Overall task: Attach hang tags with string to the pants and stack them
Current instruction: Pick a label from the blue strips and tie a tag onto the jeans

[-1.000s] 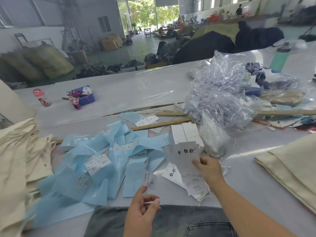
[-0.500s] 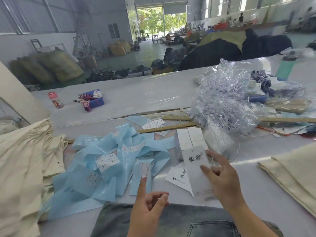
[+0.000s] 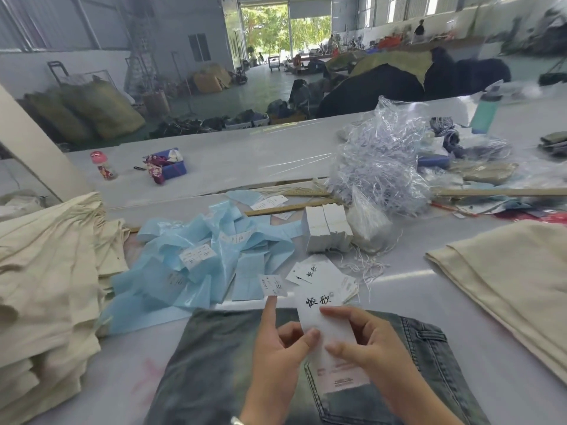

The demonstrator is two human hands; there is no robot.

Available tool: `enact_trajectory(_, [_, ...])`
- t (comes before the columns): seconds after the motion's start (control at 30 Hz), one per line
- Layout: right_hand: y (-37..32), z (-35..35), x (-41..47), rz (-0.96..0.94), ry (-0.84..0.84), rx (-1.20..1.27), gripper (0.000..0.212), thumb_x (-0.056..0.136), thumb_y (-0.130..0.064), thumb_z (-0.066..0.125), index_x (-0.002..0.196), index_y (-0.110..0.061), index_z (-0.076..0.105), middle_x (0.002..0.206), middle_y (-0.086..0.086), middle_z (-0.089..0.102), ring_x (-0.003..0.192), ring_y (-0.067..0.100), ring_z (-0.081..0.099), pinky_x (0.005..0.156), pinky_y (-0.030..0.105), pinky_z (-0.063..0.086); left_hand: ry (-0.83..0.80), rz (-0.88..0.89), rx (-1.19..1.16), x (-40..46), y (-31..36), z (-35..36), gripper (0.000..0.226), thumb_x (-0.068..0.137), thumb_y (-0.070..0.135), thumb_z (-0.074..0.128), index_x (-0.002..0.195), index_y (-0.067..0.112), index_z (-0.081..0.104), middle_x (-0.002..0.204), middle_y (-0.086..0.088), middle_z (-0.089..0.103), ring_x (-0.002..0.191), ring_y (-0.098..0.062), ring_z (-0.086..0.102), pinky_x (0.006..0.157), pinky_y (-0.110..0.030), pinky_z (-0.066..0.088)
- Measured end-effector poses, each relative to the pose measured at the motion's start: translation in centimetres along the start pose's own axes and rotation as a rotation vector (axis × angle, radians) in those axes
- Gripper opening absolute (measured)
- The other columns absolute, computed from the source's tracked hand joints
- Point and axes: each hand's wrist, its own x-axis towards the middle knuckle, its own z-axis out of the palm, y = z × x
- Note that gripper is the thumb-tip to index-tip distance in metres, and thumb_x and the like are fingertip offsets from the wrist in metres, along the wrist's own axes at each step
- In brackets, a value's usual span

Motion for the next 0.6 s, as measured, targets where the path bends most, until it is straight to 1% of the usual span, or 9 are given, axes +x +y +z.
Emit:
enact_trajectory(0.1, [0.0,-0.3,-1.6,0.020,-0.025,0.048,0.058,0.056,0.012,0.079,0.110,-0.002,0.066,0.093,0.018,0.074,0.080,0.022,0.071,0.066,0.028,0.057,0.014,0.041,0.050,-1.4,0.1,0.4,0.086,0.082,-0.008,0.068,0.139,0.041,0.026,0.066,-0.011,0.057,0.062,-0.013,0.056,0.057,-0.018,0.049])
enact_trajectory(0.2, [0.0,-0.6,-3.3,0.026,-0.031,0.075,0.064,0.052,0.008,0.075,0.114,-0.002,0.064,0.100,0.018,0.073,0.086,0.024,0.070,0.074,0.034,0.059,0.013,0.101,0.133,-2.5,0.0,0.5,0.085,0.082,-0.005,0.070,0.138,0.042,0.027,0.061,-0.007,0.059,0.057,-0.008,0.056,0.054,-0.016,0.047])
enact_trajectory(0.27, [0.2,-0.8,-4.2,0.037,-0.024,0.108,0.064,0.053,0.010,0.074,0.115,-0.003,0.065,0.102,0.019,0.072,0.087,0.026,0.070,0.075,0.036,0.059,0.006,0.130,0.169,-3.1,-0.1,0.5,0.088,0.080,-0.001,0.073,0.139,0.045,0.026,0.060,-0.006,0.059,0.057,-0.010,0.055,0.055,-0.018,0.047])
enact_trajectory(0.33, [0.5,-1.1,-4.8,0.035,0.001,0.119,0.061,0.057,0.017,0.075,0.114,-0.003,0.066,0.100,0.021,0.072,0.084,0.028,0.070,0.072,0.035,0.059,0.016,0.163,0.218,-3.7,-0.1,0.6,0.091,0.074,0.011,0.079,0.138,0.048,0.026,0.056,0.000,0.052,0.055,-0.009,0.049,0.054,-0.016,0.044])
enact_trajectory(0.4, [0.7,-1.2,-5.2,0.040,0.052,0.117,0.049,0.070,0.020,0.068,0.113,-0.003,0.067,0.097,0.023,0.072,0.083,0.030,0.069,0.073,0.038,0.059,0.026,0.227,0.304,-4.2,0.0,0.7,0.086,0.068,0.025,0.080,0.137,0.047,0.032,0.059,0.006,0.049,0.054,-0.006,0.044,0.054,-0.015,0.040])
enact_trajectory(0.47, [0.8,-1.4,-5.3,0.065,0.110,0.104,0.045,0.076,0.021,0.061,0.112,-0.005,0.068,0.096,0.020,0.073,0.081,0.029,0.069,0.072,0.037,0.059,0.052,0.303,0.423,-4.7,0.3,0.6,0.079,0.067,0.032,0.077,0.135,0.043,0.039,0.077,0.012,0.057,0.065,-0.003,0.051,0.061,-0.015,0.043])
enact_trajectory(0.5, [0.8,-1.5,-5.4,0.078,0.130,0.086,0.046,0.077,0.021,0.060,0.113,-0.007,0.068,0.096,0.016,0.074,0.079,0.027,0.070,0.069,0.035,0.059,0.072,0.340,0.466,-5.0,0.5,0.5,0.073,0.066,0.034,0.076,0.131,0.042,0.043,0.092,0.016,0.057,0.079,0.000,0.055,0.069,-0.016,0.044])
enact_trajectory(0.57, [0.8,-1.7,-5.4,0.104,0.146,0.048,0.054,0.076,0.024,0.058,0.117,-0.010,0.066,0.099,0.012,0.074,0.079,0.023,0.070,0.068,0.033,0.059,0.081,0.366,0.496,-5.4,1.1,0.2,0.057,0.068,0.037,0.073,0.120,0.046,0.052,0.120,0.020,0.050,0.110,0.001,0.052,0.089,-0.022,0.044])
enact_trajectory(0.6, [0.8,-1.8,-5.4,0.115,0.143,0.036,0.059,0.074,0.026,0.056,0.121,-0.010,0.064,0.103,0.011,0.073,0.080,0.022,0.070,0.069,0.033,0.058,0.064,0.354,0.484,-5.5,1.4,0.2,0.045,0.071,0.039,0.075,0.113,0.048,0.058,0.127,0.025,0.044,0.118,-0.001,0.049,0.099,-0.027,0.041])
